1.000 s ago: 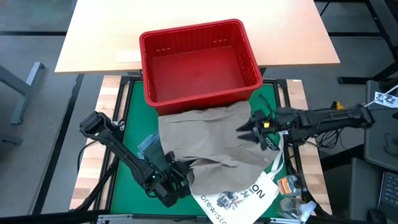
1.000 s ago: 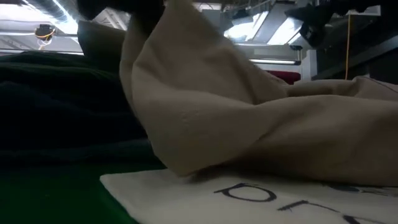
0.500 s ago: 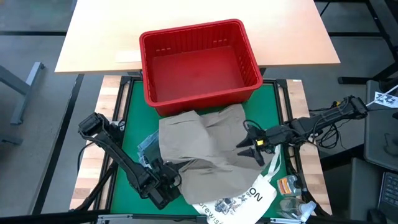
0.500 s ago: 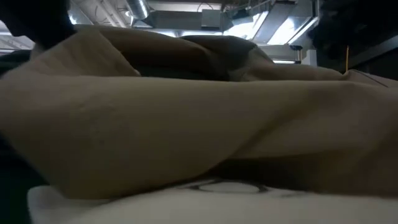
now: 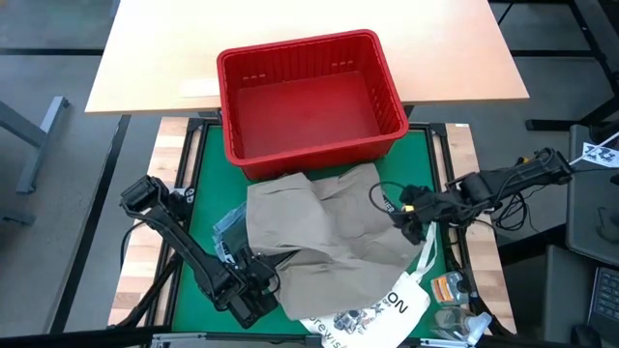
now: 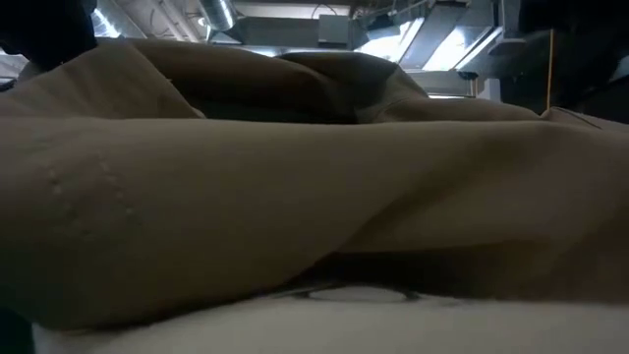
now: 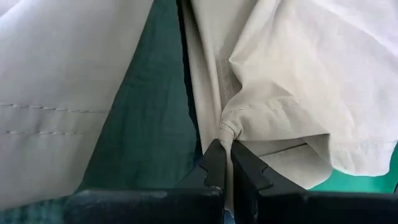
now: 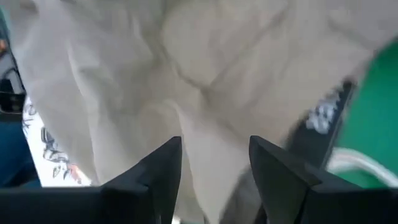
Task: Fold Laundry from Bin
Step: Fold the light brown shorts
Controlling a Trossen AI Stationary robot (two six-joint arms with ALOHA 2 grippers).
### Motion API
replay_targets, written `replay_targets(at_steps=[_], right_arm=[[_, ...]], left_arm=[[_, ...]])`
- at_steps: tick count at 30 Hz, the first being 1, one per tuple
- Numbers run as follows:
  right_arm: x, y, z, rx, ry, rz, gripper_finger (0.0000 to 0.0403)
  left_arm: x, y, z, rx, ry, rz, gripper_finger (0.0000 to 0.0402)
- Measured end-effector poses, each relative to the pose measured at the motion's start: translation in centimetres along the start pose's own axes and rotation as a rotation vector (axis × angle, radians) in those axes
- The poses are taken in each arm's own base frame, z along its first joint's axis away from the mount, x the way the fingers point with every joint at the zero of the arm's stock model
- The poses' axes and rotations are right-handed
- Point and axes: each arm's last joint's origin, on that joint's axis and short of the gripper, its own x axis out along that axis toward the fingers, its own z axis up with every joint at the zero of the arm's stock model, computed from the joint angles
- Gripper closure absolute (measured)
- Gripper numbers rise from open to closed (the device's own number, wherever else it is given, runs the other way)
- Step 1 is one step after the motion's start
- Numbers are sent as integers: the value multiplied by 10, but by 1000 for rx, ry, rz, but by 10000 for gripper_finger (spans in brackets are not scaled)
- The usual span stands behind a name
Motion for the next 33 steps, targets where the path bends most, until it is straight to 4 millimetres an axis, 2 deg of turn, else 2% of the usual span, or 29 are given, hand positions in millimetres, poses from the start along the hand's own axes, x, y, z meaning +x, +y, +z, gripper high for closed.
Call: replay_targets(at_steps=[3, 8, 18, 22, 29, 33], right_arm=[[-1, -2, -4, 31, 83, 10, 214], [12, -7, -16, 31, 230, 53, 214], [31, -16, -26, 61, 261, 15, 219], [37, -20, -31, 80, 281, -13, 257], [45, -27, -38, 122, 309, -45, 387], [44, -31, -43, 224, 370, -100, 384]], left_arm=[[0, 0, 0, 0, -2, 1, 401], [0, 0, 0, 0, -3, 1, 401], [0, 0, 0, 0, -4, 1, 401], [0, 0, 0, 0, -4, 1, 401], [0, 0, 0, -1, -4, 1, 401], [0, 0, 0, -46, -4, 2, 401]])
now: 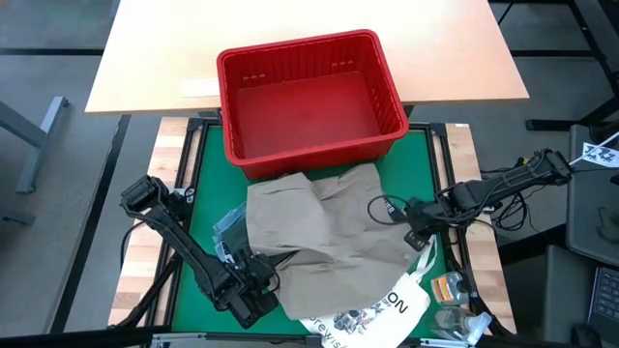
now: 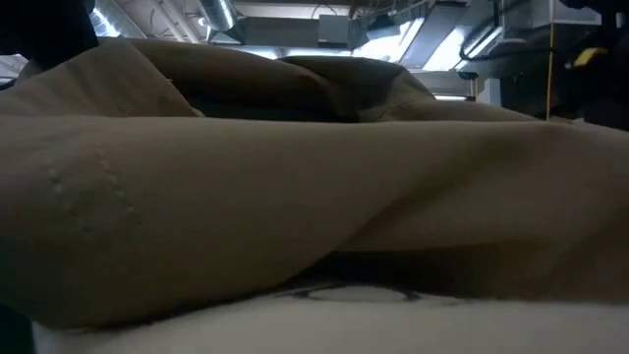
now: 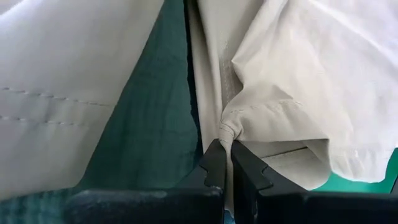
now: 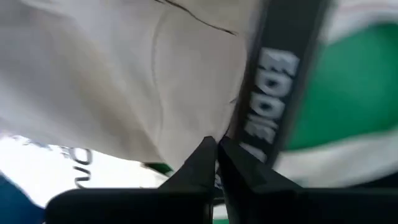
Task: Fold Laundry from Bin
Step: Fold the light brown shorts
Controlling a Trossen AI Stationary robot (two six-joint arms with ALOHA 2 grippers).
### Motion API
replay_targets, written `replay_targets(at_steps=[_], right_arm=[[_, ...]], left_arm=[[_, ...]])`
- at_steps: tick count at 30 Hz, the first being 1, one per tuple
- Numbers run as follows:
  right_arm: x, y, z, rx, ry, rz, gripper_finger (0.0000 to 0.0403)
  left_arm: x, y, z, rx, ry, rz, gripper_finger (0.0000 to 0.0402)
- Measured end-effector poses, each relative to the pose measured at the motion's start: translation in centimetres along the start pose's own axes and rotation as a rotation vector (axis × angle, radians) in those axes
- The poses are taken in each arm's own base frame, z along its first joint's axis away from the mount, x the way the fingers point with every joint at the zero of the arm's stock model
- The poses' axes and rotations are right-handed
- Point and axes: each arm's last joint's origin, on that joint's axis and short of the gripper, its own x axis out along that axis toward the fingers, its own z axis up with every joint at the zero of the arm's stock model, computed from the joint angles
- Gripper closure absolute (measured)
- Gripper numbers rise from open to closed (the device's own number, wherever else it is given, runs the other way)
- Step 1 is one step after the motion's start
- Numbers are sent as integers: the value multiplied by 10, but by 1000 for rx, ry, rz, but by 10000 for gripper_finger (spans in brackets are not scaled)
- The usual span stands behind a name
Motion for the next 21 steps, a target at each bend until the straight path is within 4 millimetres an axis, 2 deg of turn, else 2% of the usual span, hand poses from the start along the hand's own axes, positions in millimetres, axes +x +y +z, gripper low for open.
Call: replay_targets(at_steps=[3, 8, 16, 21], right_arm=[[1, -7, -3, 50, 37, -67, 393], [4, -4, -2, 66, 54, -69, 394], [23, 2, 4, 87, 107, -191, 399], [35, 5, 7, 53, 153, -265, 399]], left_arm=[[0, 0, 0, 0, 10, -1, 401], [0, 0, -2, 27, 56, -11, 401], [-1, 7, -8, 38, 236, 22, 401], [-1, 11, -9, 32, 240, 66, 392]])
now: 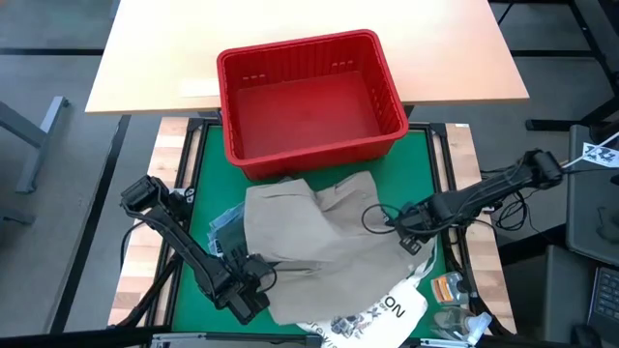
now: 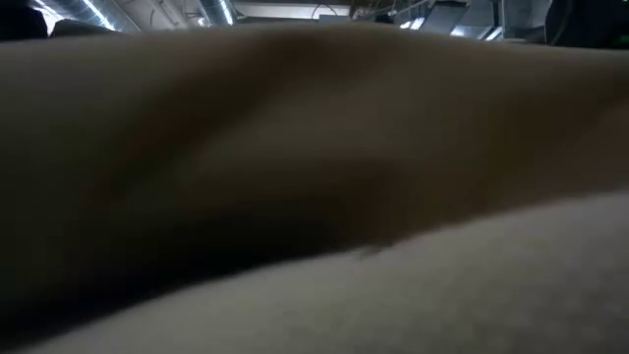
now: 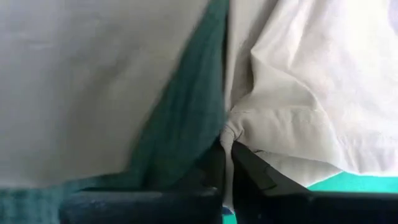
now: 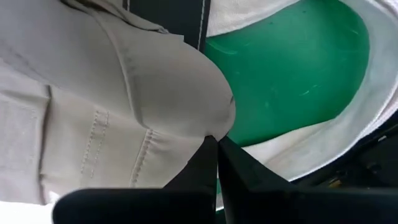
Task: Fold Laundry from Bin
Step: Fold the light brown shorts
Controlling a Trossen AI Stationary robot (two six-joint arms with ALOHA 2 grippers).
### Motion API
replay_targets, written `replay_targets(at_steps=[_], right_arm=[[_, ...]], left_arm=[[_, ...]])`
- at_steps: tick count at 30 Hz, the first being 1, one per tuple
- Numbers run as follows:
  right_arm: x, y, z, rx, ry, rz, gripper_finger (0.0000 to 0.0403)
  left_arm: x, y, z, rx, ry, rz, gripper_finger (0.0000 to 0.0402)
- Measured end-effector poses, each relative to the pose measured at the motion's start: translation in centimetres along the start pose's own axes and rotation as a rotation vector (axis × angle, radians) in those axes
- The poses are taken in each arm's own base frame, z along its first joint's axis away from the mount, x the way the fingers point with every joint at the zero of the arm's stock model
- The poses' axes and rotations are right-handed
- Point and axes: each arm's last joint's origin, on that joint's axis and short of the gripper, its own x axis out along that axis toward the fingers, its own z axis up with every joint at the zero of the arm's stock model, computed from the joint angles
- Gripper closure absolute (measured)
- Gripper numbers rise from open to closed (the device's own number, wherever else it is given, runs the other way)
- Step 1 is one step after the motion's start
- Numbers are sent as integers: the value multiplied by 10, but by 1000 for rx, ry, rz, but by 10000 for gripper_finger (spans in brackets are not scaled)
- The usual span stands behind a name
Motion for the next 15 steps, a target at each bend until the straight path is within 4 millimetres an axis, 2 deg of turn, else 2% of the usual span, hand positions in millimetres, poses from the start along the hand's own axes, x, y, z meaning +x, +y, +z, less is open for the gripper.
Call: replay_targets(at_steps=[9, 15], right_arm=[[5, 2, 2, -18, 18, -37, 398], [5, 2, 2, -18, 17, -35, 396]], left_arm=[[2, 1, 5, -11, -30, 12, 308], [2, 1, 5, -14, -13, 7, 297]])
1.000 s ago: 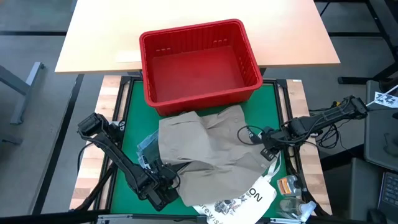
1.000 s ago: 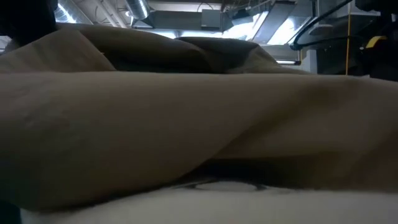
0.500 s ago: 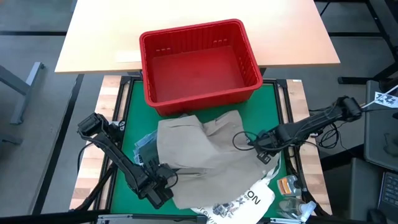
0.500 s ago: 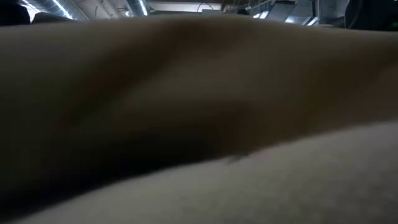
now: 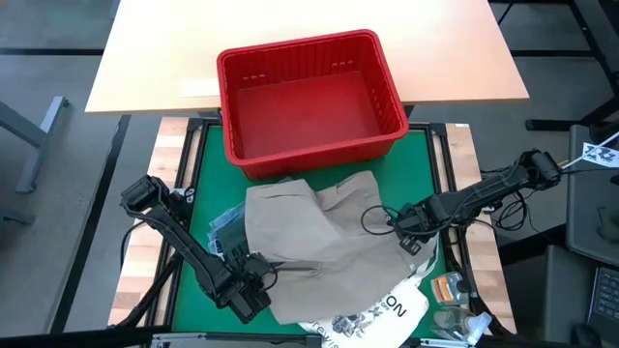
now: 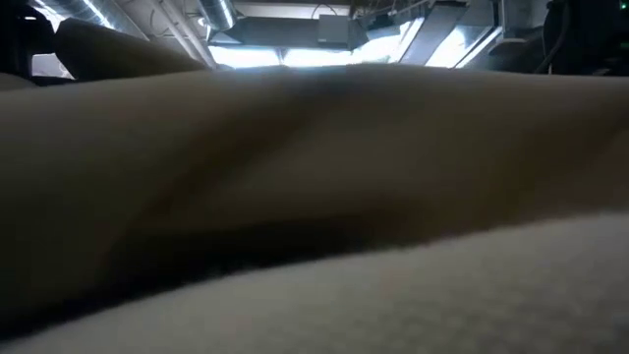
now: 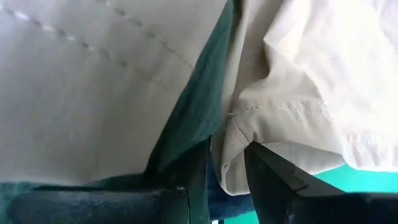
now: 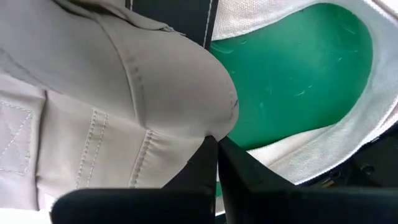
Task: Fold Laundry from Bin
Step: Fold the light brown shorts
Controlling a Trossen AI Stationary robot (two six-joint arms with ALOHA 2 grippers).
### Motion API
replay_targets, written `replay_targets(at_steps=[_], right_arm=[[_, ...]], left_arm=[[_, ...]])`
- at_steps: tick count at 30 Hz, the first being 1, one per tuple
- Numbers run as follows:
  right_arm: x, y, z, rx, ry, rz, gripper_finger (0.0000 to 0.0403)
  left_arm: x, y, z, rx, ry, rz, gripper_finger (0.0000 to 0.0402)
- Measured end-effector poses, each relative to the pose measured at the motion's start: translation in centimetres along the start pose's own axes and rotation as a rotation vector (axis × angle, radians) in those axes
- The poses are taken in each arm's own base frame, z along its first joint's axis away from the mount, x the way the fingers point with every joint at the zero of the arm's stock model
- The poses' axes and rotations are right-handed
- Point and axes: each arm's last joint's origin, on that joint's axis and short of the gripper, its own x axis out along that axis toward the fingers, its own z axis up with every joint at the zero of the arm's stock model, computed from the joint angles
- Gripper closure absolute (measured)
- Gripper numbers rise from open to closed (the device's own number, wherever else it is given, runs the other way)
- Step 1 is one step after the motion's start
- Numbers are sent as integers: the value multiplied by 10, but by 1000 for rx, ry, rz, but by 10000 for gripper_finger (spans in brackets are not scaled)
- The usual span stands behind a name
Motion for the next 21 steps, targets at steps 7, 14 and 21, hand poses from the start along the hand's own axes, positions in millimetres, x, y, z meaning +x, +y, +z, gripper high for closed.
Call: replay_targets(at_steps=[7, 14, 21], right_arm=[[0, 1, 0, -1, -2, 6, 396], [0, 1, 0, -1, 1, 8, 395], [0, 1, -1, -1, 30, 23, 395]], left_arm=[[0, 0, -1, -1, 35, -4, 305], [0, 0, -3, -4, 113, -15, 305], [-11, -2, 1, -2, 119, -11, 305]])
